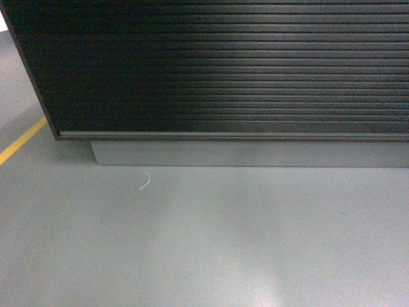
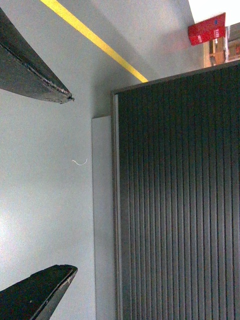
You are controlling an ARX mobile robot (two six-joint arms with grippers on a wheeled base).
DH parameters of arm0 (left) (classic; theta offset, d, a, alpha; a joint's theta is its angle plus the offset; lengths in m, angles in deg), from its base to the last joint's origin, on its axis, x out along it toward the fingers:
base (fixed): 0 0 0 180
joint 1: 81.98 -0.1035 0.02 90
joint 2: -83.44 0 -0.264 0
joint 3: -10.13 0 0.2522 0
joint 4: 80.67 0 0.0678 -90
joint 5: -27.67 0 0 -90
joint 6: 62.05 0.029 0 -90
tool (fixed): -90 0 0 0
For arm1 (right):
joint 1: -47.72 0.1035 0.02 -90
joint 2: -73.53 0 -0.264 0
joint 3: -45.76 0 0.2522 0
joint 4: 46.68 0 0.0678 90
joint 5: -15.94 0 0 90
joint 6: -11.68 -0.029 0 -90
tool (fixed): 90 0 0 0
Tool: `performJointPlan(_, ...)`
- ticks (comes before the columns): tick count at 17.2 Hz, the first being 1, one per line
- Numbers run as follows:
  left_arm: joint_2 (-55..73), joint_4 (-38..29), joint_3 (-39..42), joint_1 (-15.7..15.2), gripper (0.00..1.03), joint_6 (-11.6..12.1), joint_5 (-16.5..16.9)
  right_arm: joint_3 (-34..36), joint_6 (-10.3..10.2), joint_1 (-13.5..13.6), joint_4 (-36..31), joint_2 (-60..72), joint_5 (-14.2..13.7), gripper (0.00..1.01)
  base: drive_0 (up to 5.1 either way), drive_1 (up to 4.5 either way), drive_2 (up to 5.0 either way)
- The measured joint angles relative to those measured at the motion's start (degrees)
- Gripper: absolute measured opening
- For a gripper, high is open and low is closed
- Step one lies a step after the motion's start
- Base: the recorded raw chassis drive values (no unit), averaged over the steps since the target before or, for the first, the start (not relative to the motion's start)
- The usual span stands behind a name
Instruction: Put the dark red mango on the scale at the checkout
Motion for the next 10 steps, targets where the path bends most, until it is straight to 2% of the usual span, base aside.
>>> performJointPlan(10, 0.0, 0.0, 0.0, 0.0, 0.98, 0.0, 0.0, 0.0, 0.0, 0.0, 0.2, 0.0, 0.0, 0.98, 0.0, 4.32, -4.3)
